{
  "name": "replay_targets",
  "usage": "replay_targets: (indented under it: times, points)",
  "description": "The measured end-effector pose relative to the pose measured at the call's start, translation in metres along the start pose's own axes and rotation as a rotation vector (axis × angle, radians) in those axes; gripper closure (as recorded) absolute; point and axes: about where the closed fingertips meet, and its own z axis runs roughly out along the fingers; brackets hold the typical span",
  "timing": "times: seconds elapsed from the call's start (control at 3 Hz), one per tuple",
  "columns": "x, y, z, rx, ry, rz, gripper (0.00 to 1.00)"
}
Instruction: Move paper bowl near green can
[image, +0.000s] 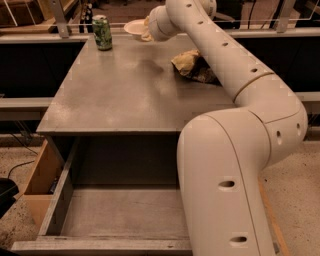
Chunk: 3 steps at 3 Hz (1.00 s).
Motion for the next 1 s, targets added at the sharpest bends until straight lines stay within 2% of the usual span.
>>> replay_targets:
  times: [0.33, 0.67, 1.0]
  points:
    - [-0.020, -0.001, 0.016, 0.011, -0.050, -0.001, 1.00]
    - [-0.032, 0.004, 0.027, -0.007, -0.079, -0.007, 1.00]
    - [-0.035, 0.006, 0.031, -0.013, -0.083, -0.007, 0.84]
